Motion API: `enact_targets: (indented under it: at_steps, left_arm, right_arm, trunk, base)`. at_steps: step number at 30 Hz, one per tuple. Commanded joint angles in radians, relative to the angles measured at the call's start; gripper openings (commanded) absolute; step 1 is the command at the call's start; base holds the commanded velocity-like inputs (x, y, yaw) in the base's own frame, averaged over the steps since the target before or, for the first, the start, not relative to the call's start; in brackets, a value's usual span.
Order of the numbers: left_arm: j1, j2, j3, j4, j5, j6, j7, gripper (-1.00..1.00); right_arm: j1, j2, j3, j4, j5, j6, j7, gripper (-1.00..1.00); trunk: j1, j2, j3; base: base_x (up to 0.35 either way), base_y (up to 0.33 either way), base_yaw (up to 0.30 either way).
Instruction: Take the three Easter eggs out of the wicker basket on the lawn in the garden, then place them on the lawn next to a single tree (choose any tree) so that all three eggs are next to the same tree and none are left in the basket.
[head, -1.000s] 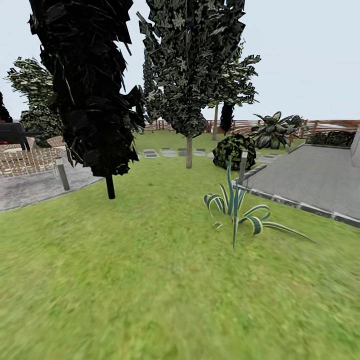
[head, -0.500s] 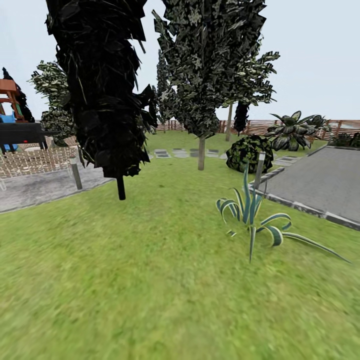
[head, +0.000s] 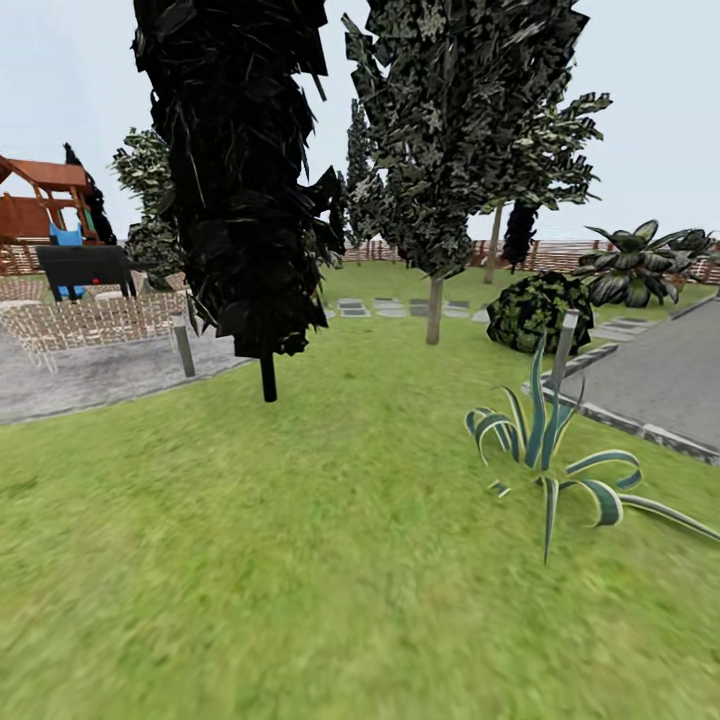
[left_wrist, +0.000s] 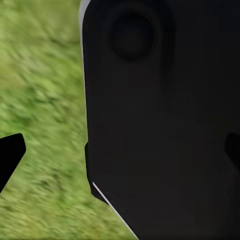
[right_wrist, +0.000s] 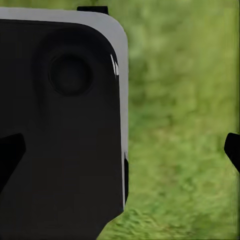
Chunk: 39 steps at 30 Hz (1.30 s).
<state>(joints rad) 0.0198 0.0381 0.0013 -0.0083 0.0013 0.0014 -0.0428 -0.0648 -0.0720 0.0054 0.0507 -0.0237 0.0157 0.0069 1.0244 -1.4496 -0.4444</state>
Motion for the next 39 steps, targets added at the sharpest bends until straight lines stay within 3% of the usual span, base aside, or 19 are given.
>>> enact_targets:
  at_steps: [1, 39]
  left_arm:
    - [0.000, 0.000, 0.000, -0.001, 0.000, 0.000, -0.003, 1.00]
    - [0.000, 0.000, 0.000, -0.001, 0.000, 0.000, -0.003, 1.00]
  right_arm:
    - [-0.001, 0.000, 0.001, 0.001, -0.002, 0.001, 0.001, 1.00]
    - [-0.001, 0.000, 0.001, 0.001, -0.002, 0.001, 0.002, 1.00]
  trunk:
    - [0.001, 0.000, -0.001]
    - [0.001, 0.000, -0.001]
  base:
    - [0.338, 0.000, 0.248]
    - [0.338, 0.000, 0.012]
